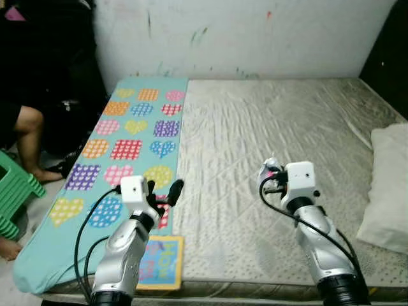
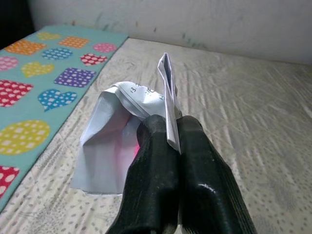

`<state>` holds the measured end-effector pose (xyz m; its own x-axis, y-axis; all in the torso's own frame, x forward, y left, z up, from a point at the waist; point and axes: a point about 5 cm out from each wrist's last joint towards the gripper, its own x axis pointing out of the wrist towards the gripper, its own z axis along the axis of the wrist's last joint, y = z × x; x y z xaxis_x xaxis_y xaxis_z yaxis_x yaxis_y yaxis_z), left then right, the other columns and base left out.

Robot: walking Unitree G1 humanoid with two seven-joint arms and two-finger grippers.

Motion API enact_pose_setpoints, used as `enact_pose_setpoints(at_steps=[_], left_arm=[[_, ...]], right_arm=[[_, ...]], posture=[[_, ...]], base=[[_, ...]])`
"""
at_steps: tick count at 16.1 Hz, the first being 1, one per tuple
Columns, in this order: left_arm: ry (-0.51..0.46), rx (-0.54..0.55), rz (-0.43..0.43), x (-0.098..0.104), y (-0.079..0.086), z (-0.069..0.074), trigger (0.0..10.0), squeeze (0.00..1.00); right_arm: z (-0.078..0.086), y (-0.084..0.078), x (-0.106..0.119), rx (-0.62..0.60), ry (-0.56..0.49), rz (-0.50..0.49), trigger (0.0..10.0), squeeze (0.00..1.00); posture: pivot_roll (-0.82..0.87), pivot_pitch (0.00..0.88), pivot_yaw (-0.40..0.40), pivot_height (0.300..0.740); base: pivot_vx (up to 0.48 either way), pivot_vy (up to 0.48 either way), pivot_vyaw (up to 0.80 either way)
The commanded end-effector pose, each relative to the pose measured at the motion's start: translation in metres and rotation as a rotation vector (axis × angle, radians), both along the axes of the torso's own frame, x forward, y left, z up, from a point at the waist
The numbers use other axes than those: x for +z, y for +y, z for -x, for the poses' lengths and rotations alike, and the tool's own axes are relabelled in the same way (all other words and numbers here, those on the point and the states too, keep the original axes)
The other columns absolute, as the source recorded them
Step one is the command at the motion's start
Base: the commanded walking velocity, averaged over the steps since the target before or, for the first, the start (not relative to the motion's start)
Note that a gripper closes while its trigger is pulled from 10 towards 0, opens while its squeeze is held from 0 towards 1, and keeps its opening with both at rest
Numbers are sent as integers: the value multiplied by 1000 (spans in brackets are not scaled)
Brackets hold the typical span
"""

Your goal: Clean up the room

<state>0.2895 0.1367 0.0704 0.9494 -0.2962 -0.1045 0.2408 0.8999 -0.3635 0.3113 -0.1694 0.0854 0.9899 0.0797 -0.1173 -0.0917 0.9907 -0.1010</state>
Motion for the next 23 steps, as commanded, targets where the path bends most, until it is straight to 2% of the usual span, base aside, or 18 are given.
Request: enact_pose_setpoints(at_steps=[1,19,23], left_arm=[[3,34,-19,0,11,1,10000,0],[1,43,-19,-1,11,1,10000,0],[-1,46,-23,0,12,0,10000,0]], right_arm=[[-3,12,3,37,-12,-13,10000,0],[-2,14,0,65,2,-12,10000,0],[-2,15,0,68,5,-18,10000,0]], posture=[[-146,0,15,740],[-147,0,13,740],[-146,0,14,740]], base=[[0,480,0],[0,477,0],[0,0,0]])
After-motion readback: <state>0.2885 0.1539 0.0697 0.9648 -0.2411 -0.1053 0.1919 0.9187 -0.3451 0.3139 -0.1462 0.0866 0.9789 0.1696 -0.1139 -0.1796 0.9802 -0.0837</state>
